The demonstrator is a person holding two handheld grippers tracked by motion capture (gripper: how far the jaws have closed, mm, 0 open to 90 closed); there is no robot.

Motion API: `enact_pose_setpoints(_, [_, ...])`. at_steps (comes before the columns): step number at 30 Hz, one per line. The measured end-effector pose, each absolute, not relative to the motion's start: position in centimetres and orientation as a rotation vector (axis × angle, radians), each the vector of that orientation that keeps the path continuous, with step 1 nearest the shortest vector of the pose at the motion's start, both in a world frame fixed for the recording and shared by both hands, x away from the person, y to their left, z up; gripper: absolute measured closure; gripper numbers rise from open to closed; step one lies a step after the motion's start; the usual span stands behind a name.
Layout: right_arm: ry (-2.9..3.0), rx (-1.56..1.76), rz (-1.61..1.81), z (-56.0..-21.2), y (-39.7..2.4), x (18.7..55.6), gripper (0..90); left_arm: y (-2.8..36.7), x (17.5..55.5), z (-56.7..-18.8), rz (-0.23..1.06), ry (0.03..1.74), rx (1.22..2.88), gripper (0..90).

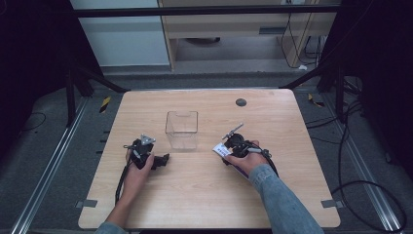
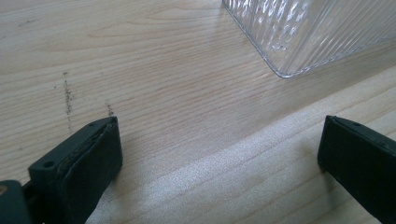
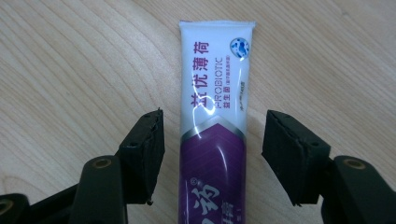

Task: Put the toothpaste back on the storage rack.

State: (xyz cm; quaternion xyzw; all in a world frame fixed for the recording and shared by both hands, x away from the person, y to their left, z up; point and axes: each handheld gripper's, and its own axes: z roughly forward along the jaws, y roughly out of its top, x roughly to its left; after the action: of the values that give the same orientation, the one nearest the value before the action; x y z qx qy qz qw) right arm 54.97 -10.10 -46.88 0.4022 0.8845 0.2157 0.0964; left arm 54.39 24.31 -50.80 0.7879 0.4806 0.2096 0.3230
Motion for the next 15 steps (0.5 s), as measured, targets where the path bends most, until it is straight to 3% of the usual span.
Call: enact_pose_setpoints(15, [2.642, 1.198, 0.584, -47.56, -9.71, 55.68, 45.3, 24.31, 54.43, -50.79, 0.551, 1.261, 2.068, 0.0])
